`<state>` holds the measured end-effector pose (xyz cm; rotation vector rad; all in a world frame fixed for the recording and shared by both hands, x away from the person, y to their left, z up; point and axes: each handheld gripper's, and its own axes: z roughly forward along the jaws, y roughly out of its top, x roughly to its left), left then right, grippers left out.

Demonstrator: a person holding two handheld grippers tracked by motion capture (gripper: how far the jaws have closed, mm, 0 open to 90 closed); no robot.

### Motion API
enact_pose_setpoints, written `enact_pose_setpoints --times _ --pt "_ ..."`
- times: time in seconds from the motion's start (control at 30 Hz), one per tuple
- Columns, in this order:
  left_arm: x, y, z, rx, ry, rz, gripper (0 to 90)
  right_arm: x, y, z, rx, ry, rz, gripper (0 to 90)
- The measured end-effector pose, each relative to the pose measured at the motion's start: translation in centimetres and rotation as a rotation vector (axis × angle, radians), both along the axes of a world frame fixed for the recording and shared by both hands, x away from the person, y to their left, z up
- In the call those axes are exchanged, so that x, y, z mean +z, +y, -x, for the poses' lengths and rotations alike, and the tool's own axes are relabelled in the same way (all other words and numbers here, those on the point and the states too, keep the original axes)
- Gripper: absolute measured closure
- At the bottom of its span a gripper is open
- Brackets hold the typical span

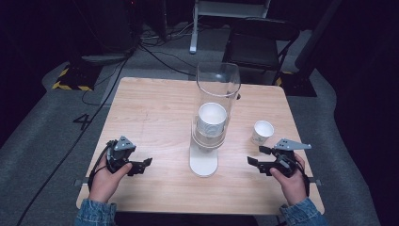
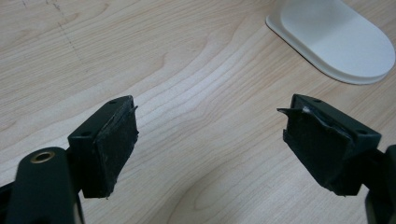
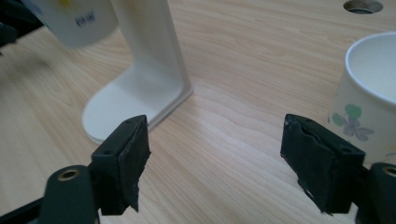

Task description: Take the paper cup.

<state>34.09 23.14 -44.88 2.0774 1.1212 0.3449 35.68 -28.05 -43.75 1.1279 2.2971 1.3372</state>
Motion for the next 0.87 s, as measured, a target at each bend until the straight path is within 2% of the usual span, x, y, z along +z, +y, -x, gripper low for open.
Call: enact_pose_setpoints --times 0.1,0.17,0.3,0.37,0.47,0.57,0.7,0.87 --pt "0.0 0.0 0.0 0.003 0.0 0.0 17.6 -1.5 0.4 0.1 0.011 -0.006 0.041 21.0" --pt "-0.1 0.0 -0.1 0.006 -0.002 0.001 17.6 -2.0 0.7 0.2 0.021 -0.01 0.062 20.4" --pt "-0.2 0.0 -0.1 0.004 0.005 -0.005 17.6 -2.4 1.5 0.4 0.031 -0.045 0.089 15.7" --pt "-0.2 -0.1 -0.1 0.004 0.005 -0.007 17.6 -2.9 2.0 0.6 0.046 -0.061 0.11 16.0" --pt "-0.3 -0.1 -0.1 0.0 0.007 -0.01 17.6 -3.6 2.8 0.7 0.062 -0.069 0.11 16.0" --pt "-0.3 0.0 -0.2 0.012 -0.001 -0.011 17.6 -4.5 3.7 0.7 0.062 -0.083 0.151 16.0" --pt "-0.4 0.1 -0.2 0.033 -0.01 -0.003 17.6 -5.2 4.4 0.7 0.107 -0.091 0.186 16.1" --pt "-0.6 0.1 -0.3 0.034 -0.014 -0.007 17.4 -5.6 4.9 0.7 0.109 -0.106 0.2 16.1"
